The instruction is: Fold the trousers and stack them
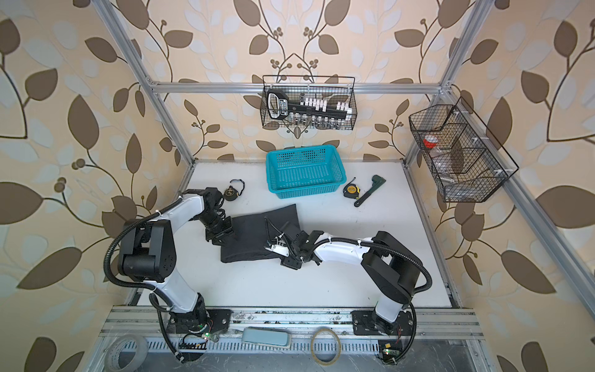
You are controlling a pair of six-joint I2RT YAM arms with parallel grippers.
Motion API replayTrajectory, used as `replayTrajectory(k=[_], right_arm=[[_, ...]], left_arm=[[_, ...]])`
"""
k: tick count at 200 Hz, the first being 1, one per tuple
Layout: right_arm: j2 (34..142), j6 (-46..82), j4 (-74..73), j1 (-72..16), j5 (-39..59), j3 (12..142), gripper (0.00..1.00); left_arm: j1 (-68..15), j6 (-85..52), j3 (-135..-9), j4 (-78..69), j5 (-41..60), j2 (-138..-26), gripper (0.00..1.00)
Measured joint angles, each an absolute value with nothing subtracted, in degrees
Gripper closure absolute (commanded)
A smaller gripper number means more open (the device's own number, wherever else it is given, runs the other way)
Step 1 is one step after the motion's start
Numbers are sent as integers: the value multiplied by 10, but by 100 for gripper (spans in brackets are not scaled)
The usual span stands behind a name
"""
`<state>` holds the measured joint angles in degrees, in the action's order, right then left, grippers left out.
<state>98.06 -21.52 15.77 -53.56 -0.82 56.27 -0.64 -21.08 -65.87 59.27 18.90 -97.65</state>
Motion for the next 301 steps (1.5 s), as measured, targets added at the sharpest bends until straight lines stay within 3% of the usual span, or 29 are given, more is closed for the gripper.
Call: replayTrajectory(k=[45, 80, 142, 168, 198, 262, 301], right_arm=[[1015, -217, 139, -536, -34, 568, 35], [1024, -227, 141, -535, -67, 582, 66], [1006, -241, 170, -536, -95, 595, 88], [994, -256, 186, -542, -118, 604, 88], [982, -264, 215, -543, -114, 626, 76], [982, -278, 243, -538, -102, 636, 79], [1000, -300, 208, -538, -146, 633, 63]], left_arm=[[-6, -209, -657, 591, 190, -976, 54], [-6, -207, -653, 588, 190, -976, 54], [-6, -201, -652, 588, 190, -976, 55], [-6, -199, -652, 588, 190, -976, 55], [-6, -196, -649, 587, 190, -977, 56], [-6, -195, -644, 582, 191, -979, 56], [-6, -194, -643, 581, 191, -979, 56]])
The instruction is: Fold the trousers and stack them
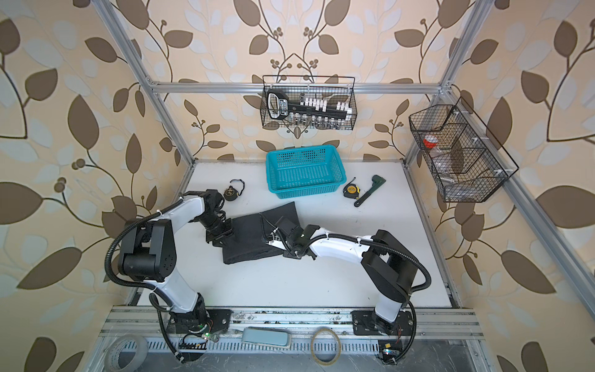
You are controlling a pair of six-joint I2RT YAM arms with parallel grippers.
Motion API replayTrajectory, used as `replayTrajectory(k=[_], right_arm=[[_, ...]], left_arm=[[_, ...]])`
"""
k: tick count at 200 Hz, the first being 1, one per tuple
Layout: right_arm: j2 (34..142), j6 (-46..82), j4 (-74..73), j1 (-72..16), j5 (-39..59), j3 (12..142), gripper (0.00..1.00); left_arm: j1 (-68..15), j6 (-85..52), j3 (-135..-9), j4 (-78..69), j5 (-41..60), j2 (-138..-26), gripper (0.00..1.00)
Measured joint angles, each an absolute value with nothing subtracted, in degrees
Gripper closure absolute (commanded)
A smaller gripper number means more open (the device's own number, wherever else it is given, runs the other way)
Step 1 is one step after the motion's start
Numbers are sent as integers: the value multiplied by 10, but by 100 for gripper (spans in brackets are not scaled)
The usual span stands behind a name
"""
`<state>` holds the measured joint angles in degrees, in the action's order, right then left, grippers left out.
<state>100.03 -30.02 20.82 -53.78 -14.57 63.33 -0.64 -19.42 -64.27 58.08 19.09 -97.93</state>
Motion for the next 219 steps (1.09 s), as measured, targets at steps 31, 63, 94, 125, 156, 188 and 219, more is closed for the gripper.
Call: replayTrajectory(k=[31, 63, 94, 125, 156, 188, 219], right_arm=[[1014, -306, 184, -540, -149, 622, 52], [1014, -305, 175, -544, -134, 606, 47], [1019, -305, 148, -553, -159, 587, 47], [1039, -300, 123, -550, -199, 588, 66], [1048, -291, 117, -541, -197, 592, 85], [1049, -281, 120, -535, -188, 593, 94], [1037, -266, 149, -505, -174, 592, 96]], left_arm=[[-6, -194, -637, 576, 191, -980, 56], [-6, -193, -635, 573, 191, -980, 56], [-6, -192, -635, 572, 192, -981, 57], [-6, -192, -635, 572, 195, -987, 57], [-7, -192, -635, 573, 196, -988, 57], [-7, -192, -642, 582, 196, -988, 56], [-6, -192, -677, 594, 196, -985, 54]])
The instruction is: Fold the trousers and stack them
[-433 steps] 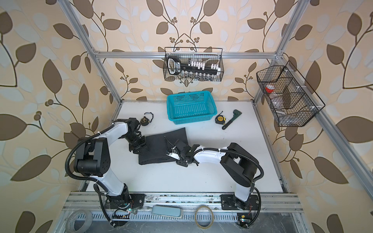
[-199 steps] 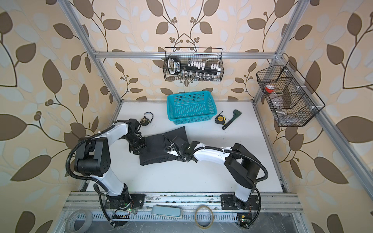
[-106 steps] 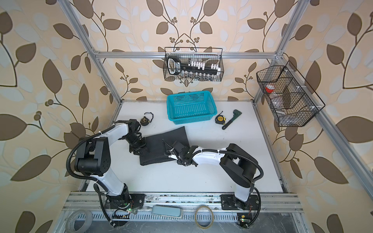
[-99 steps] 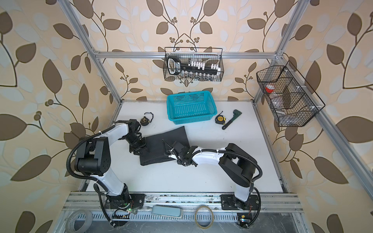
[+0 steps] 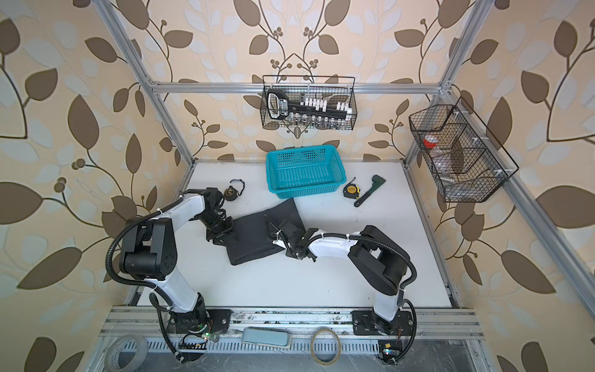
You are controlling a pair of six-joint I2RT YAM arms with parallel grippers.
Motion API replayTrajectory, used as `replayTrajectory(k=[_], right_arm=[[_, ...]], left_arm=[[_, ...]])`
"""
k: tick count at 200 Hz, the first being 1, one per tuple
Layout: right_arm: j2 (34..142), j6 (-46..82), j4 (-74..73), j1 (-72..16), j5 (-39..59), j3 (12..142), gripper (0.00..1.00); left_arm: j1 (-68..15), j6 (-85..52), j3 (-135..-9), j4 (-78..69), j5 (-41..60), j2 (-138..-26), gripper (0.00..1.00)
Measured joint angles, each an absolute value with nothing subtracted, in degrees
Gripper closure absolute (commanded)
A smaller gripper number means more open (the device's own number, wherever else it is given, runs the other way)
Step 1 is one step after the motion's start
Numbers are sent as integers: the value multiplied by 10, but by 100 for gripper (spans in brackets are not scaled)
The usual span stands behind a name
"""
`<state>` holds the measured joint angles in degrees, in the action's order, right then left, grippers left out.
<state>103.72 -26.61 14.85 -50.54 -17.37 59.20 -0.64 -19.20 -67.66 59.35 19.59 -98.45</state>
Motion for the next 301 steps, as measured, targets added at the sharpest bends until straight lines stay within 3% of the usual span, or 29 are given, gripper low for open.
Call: replayTrajectory(k=[53, 95, 134, 144, 201, 254, 301], right_arm=[[990, -239, 241, -448, -176, 569, 95], [946, -232, 270, -425, -182, 530, 85], [937, -235, 283, -430, -170, 528, 53], [924, -239, 287, -435, -164, 526, 47], [759, -205, 297, -415, -110, 526, 24], [747, -77, 230, -290, 11, 522, 22], [743, 56, 136, -183, 97, 446, 20]], left_arm=[[-6, -192, -748, 598, 206, -951, 50], [-6, -194, -758, 583, 206, -924, 49], [-6, -195, -758, 557, 206, -921, 47], [-6, -193, -758, 550, 206, -917, 41], [-7, -177, -758, 515, 207, -877, 30], [-46, -184, -757, 488, 205, -876, 28], [-221, -305, -764, 451, 158, -895, 29]])
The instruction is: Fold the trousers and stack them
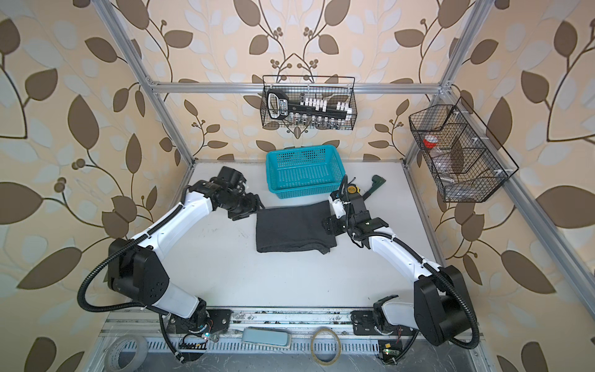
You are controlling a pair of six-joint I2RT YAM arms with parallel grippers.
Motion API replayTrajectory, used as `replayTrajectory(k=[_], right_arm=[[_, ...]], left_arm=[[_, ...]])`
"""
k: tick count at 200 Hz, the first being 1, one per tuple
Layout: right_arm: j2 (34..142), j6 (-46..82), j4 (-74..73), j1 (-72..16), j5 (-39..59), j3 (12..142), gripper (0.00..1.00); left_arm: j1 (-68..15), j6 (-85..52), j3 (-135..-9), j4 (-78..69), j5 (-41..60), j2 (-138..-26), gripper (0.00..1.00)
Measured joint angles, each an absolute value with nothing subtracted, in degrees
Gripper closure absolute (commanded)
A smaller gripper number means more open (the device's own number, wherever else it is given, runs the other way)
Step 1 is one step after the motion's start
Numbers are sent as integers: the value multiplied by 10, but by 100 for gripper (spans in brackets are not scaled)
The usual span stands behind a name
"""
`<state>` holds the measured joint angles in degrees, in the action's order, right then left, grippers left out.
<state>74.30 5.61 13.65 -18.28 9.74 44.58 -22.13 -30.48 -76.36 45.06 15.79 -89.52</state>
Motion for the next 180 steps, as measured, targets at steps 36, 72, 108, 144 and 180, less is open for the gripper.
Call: replayTrajectory(k=[36, 72, 108, 144, 180], right_arm=[[724, 97, 108, -152, 117, 416, 20], [703, 107, 93, -140, 125, 405, 20], [696, 106, 88, -131, 131, 394, 20], [696, 100, 88, -130, 132, 394, 20], [696, 95, 87, -130, 140, 394, 20]], left_arm=[[-328, -414, -796, 442, 110, -970, 29], [-367, -439, -830, 426, 84, -1038, 29], [-367, -430, -826, 413, 70, -1088, 30], [-366, -414, -787, 406, 43, -1100, 30], [-359, -391, -733, 378, 22, -1072, 30]])
